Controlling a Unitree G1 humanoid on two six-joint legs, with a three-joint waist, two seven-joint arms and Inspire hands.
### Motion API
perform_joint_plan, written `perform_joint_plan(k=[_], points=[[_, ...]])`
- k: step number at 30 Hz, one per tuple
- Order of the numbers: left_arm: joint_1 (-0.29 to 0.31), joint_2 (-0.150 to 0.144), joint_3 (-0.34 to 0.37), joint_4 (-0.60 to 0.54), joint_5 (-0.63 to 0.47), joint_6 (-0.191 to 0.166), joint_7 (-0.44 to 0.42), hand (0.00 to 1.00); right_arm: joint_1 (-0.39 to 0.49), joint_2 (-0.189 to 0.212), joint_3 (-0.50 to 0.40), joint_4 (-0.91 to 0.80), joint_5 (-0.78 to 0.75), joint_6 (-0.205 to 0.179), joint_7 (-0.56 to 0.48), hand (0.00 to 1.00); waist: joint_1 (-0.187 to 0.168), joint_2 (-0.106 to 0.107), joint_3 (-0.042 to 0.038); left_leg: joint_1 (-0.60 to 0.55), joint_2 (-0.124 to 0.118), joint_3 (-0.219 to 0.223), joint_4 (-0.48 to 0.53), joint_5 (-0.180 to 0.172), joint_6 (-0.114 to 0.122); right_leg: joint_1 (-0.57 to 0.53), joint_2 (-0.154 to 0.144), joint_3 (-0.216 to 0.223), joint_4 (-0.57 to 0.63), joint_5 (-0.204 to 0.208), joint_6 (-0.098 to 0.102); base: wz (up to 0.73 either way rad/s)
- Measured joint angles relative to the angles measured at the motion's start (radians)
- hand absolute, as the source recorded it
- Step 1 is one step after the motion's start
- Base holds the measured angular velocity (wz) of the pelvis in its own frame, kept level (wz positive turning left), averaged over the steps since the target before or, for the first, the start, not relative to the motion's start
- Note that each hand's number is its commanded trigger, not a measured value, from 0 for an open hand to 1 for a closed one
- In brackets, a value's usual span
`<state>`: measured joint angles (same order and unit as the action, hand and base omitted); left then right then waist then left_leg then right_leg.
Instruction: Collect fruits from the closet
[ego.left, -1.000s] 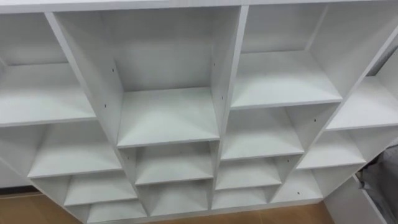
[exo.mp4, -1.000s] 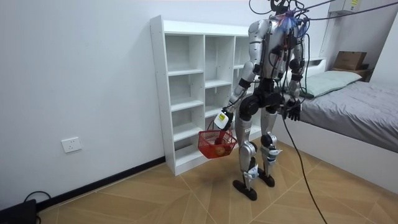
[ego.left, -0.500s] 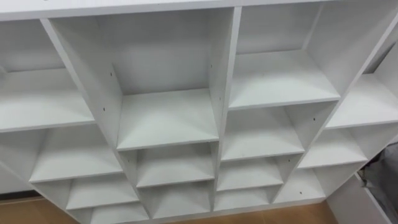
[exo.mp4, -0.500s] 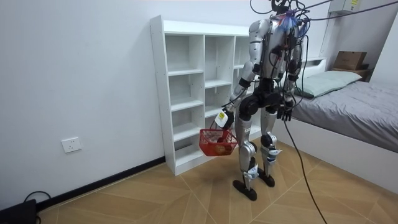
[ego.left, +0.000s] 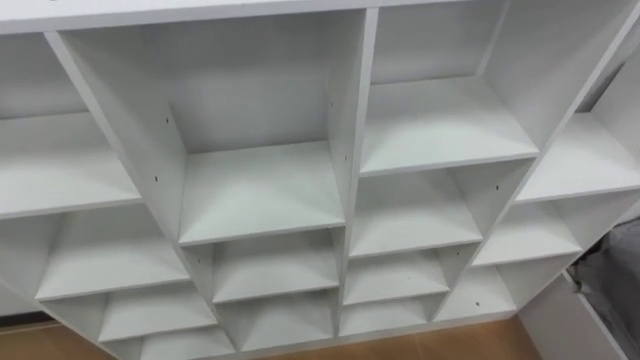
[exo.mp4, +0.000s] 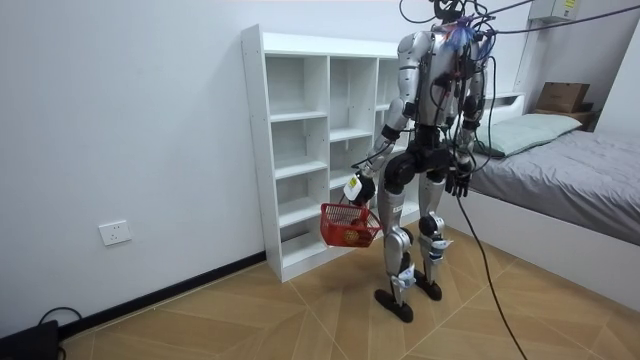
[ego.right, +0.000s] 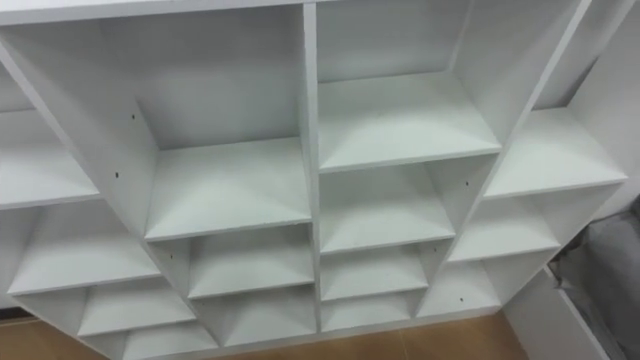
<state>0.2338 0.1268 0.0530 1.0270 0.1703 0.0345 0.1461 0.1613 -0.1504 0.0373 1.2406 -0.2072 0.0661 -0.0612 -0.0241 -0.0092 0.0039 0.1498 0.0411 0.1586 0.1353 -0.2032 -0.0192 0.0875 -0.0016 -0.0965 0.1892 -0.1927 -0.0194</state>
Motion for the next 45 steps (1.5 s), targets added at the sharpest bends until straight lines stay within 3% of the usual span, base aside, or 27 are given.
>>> perform_joint_plan(k=[23,32,42,45], points=[[0.000,0.000,-0.019,0.000,-0.001,0.000,-0.002,1.00,-0.005,0.001,0.000,0.002,-0.027,0.001,0.031,0.00,0.002,0.007,-0.0005,0.002,0.000,-0.006,0.000,0.000,0.000,0.000,-0.001,-0.003,-0.002,-0.004,0.001,0.00],[0.010,0.000,-0.019,0.001,-0.001,0.003,-0.005,1.00,-0.019,0.001,0.022,0.012,-0.025,0.004,0.032,0.00,0.009,-0.002,0.0006,0.003,-0.001,-0.012,0.002,0.000,0.000,-0.001,-0.002,-0.015,-0.002,-0.005,0.000,0.00],[0.012,0.000,-0.013,0.001,0.002,0.004,-0.011,1.00,-0.029,0.001,0.028,0.012,-0.028,0.019,0.027,0.00,0.058,-0.015,0.0002,-0.004,-0.002,-0.024,0.012,0.000,0.000,0.001,-0.004,-0.020,-0.004,-0.005,0.000,0.02],[0.011,0.000,-0.010,0.001,0.023,0.007,-0.014,1.00,-0.033,0.001,0.029,0.012,-0.028,0.019,0.024,0.00,0.061,-0.016,0.0004,-0.010,-0.004,-0.034,0.017,0.000,0.000,0.003,-0.008,-0.039,-0.004,-0.005,0.000,0.11]])
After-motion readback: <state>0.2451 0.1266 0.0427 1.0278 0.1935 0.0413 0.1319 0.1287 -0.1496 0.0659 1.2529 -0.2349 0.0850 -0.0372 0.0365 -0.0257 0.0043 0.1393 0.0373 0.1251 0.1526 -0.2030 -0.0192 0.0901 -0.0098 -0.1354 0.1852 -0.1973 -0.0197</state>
